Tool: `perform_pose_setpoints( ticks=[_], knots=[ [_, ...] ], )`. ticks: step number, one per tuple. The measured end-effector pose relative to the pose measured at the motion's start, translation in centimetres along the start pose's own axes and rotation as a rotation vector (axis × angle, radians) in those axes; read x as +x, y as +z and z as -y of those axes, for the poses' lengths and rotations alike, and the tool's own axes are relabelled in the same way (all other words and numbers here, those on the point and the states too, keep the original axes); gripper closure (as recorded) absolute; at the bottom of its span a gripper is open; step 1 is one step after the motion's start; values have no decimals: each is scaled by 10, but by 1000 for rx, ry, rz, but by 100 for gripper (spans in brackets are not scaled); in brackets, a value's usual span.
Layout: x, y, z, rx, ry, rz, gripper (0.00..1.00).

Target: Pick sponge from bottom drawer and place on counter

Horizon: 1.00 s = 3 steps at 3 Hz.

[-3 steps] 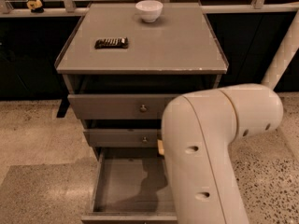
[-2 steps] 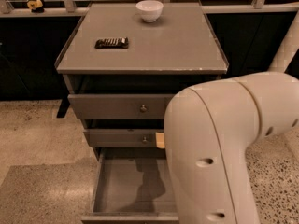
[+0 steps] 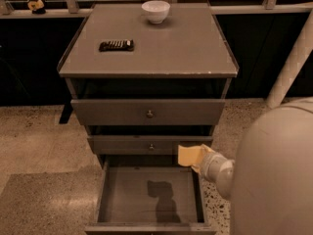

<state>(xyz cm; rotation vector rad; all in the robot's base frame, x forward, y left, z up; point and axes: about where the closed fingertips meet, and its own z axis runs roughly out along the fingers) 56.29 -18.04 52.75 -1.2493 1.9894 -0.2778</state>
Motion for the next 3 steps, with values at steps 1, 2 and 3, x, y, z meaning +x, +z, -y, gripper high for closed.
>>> perform_pose_setpoints(
  ticks=[1,2,3],
  knots=[
    [28,-21,-33,-53,-2,-47,100],
    [24,-21,-23,-34,-9,-53,100],
    [14,-40,6,9,-60,-96,100]
  ],
)
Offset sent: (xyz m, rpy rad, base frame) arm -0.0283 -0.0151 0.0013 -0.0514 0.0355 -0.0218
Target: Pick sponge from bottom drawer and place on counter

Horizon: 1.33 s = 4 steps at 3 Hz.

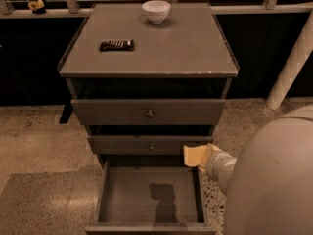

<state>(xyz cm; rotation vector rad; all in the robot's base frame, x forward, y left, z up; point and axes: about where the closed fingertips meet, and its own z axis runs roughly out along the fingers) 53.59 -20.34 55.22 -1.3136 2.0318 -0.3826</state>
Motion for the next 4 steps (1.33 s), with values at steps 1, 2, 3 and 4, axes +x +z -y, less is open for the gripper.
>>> perform_pose_setpoints(
  ticks=[1,2,3,4],
  knots=[
    [-24,-25,36,28,-41,-21,100],
    [-34,-28,40,19,-93,-24,100],
    [-34,-28,40,19,-93,-24,100],
    [-37,-22,38,-42,-126,-39,100]
  ],
)
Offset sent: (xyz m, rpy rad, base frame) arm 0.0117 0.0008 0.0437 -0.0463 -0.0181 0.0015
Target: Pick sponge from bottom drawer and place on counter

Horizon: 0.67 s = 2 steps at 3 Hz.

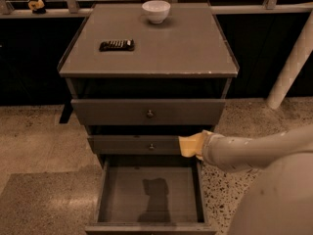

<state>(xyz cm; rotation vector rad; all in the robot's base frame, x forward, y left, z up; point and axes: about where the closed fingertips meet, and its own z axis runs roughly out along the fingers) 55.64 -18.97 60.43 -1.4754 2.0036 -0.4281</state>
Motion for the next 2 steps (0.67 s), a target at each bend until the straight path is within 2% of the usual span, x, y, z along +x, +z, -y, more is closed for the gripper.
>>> perform_pose_setpoints(
  ticks=[1,2],
  knots=[
    [7,25,17,-104,-193,-76,100],
    [2,45,17,-172,-246,-105,100]
  ],
)
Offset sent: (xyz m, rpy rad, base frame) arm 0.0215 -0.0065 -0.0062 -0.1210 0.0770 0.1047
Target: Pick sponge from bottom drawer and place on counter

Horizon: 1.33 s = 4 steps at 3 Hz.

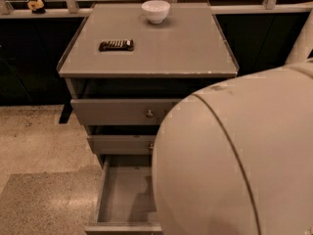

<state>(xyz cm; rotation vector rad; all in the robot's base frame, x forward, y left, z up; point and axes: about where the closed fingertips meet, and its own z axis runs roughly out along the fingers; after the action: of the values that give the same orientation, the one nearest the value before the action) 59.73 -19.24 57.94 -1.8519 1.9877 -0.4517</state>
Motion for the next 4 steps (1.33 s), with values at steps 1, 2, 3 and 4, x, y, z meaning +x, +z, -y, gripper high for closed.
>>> perform_pose_setpoints(
  ticks=[1,2,3,4],
  knots=[
    [0,-1,0,4,8,3,100],
    [2,-12,10,17,-9,-21,100],
    [-15,-38,32,21,-111,-41,100],
    [-40,-71,90,51,-228,-114,100]
  ],
)
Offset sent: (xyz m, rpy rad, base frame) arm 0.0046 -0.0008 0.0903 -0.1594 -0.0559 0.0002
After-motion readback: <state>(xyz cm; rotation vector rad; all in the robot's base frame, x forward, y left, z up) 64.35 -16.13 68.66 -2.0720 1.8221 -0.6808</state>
